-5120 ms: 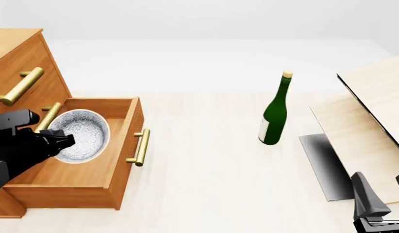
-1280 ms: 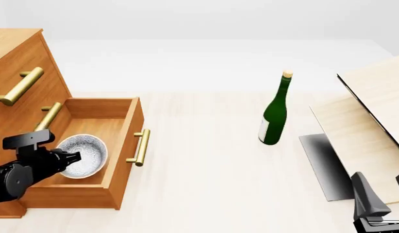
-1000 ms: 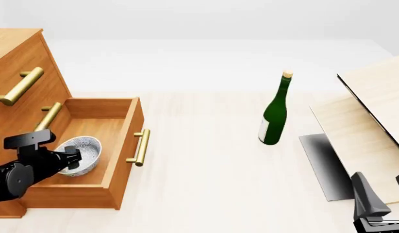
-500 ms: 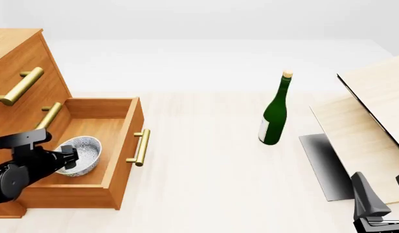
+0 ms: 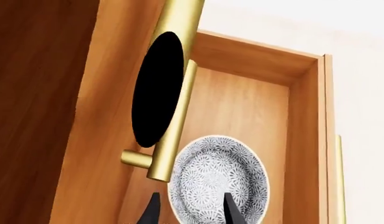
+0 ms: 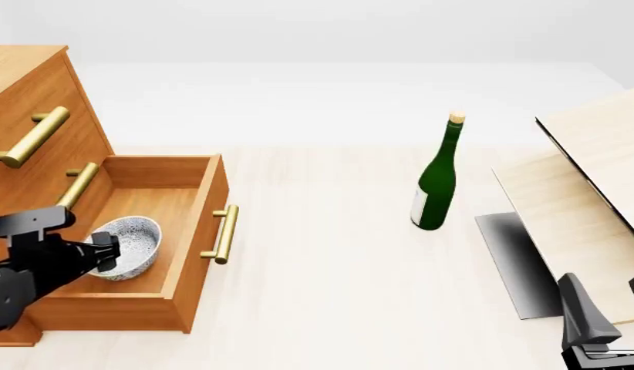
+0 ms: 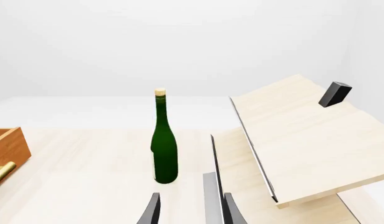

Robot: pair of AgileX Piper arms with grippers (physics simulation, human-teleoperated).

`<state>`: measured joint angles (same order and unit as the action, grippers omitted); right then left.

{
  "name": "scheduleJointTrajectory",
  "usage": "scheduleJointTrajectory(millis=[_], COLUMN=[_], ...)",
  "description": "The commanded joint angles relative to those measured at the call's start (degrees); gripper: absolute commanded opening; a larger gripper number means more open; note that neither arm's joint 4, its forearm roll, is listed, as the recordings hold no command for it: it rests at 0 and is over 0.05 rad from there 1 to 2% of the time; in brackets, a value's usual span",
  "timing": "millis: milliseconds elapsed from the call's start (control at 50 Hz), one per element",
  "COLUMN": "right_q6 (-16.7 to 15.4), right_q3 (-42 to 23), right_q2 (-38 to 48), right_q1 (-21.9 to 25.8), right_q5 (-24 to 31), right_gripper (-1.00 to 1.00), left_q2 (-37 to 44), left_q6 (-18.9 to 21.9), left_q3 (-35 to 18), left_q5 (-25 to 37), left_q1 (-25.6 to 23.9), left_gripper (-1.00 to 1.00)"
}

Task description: Put the bowl in the bottom drawer of the cabinet and close it.

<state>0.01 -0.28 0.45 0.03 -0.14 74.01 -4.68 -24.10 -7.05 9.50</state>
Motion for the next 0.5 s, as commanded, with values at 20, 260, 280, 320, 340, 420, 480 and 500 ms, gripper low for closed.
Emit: scheduleJointTrajectory(millis=[20, 260, 280, 320, 340, 420, 480, 500], right_q6=[0.0, -0.01, 0.0, 0.0, 0.0, -0.01, 0.0, -0.01], right_q3=[0.04, 0.04, 0.04, 0.04, 0.04, 0.04, 0.04, 0.04], right_q2=[-0.05, -0.06, -0.06, -0.06, -0.05, -0.06, -0.05, -0.05], right_q1=[-0.02, -0.01, 0.0, 0.0, 0.0, -0.01, -0.02, 0.0], right_q5=[0.02, 0.02, 0.02, 0.02, 0.02, 0.02, 0.02, 0.02], right_gripper=[1.0, 1.0, 1.0, 1.0, 1.0, 1.0, 1.0, 1.0], left_q2=[-4.29, -8.64, -9.1, -9.59, -9.99, -10.92, -10.86, -10.84], left_q6=[-0.12, -0.11, -0.24, -0.31, -0.58, -0.87, -1.26, -1.27], left_q3=[0.77, 1.26, 1.28, 1.27, 1.11, 0.99, 0.96, 0.96], left_q5=[2.45, 4.39, 4.58, 4.89, 5.3, 5.84, 5.81, 5.83], left_q1=[-1.99, -3.24, -3.51, -3.69, -4.32, -4.8, -5.52, -5.55], left_gripper=[1.0, 1.0, 1.0, 1.0, 1.0, 1.0, 1.0, 1.0])
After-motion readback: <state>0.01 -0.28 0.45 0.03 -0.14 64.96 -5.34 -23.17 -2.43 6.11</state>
